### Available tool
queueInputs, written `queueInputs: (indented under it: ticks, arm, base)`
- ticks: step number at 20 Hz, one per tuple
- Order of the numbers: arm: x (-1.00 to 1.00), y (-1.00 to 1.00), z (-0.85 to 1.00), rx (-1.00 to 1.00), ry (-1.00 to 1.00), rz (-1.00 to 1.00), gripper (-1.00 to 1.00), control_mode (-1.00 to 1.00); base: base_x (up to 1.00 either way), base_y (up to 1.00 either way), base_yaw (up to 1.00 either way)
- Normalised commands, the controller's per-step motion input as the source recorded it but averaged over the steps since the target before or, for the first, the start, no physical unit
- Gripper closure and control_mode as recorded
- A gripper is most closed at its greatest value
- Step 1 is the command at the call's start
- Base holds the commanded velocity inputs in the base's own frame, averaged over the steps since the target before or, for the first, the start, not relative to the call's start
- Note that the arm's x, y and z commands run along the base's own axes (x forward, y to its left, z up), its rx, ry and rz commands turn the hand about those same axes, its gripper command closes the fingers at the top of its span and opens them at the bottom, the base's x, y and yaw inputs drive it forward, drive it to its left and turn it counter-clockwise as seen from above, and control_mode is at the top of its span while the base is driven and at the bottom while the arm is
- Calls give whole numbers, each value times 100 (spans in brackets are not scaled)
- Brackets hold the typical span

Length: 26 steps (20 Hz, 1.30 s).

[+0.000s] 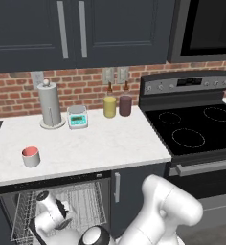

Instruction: Pick up the cup and bowl from the counter, place them in the dishwasher, and close the dishwasher door.

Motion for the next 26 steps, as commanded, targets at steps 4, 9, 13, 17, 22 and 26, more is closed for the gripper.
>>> queueInputs:
  ticks: [4, 9, 13, 17, 22, 26]
  arm:
    - [-77, 44, 0, 0, 9, 0, -100, -100]
    - [-78, 34, 0, 0, 11, 0, -100, -100]
    - [-51, 15, 4, 0, 5, 0, -100, -100]
    - [-31, 0, 48, 3, -4, 0, -100, -100]
    - [-48, 0, 69, 12, -20, 0, -100, -100]
    - [-42, 0, 72, 9, -22, 0, -100, -100]
  base:
    - [0, 0, 0]
    - [0, 0, 0]
    - [0, 0, 0]
    - [0, 0, 0]
    - [0, 0, 0]
    - [0, 0, 0]
